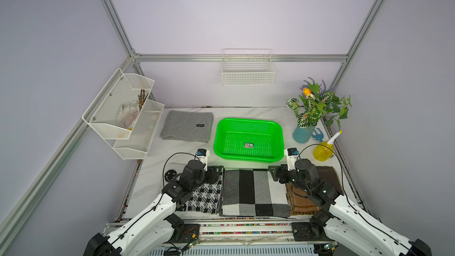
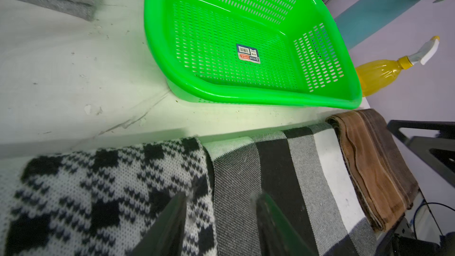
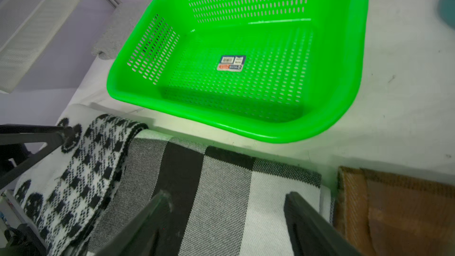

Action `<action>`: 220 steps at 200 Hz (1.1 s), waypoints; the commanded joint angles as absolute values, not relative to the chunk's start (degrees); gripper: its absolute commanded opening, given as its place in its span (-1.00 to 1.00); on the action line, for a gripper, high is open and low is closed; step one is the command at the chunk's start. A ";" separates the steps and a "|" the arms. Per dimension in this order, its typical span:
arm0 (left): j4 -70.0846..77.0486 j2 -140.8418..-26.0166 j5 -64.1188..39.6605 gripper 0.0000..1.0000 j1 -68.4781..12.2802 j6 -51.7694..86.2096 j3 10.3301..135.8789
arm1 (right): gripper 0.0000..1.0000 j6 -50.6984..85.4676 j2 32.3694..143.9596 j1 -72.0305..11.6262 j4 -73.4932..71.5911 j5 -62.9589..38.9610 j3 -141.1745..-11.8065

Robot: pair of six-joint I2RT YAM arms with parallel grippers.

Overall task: Put the folded scarf in the basket
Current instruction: Move the basket to the center of the board, then pick up the scarf at the center of the board.

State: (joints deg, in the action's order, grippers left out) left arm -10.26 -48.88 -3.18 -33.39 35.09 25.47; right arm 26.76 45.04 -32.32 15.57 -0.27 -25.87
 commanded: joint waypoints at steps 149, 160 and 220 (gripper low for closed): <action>-0.34 -61.70 4.57 0.23 -48.01 41.43 17.96 | 0.59 34.12 65.57 -33.88 19.69 4.94 -24.86; 0.91 -61.79 4.15 0.25 -48.00 41.68 17.13 | 0.59 33.84 65.61 -33.90 18.47 3.58 -24.16; 2.24 -64.94 3.06 0.33 -47.90 41.78 17.19 | 0.55 33.52 68.01 -36.34 17.25 1.35 -23.75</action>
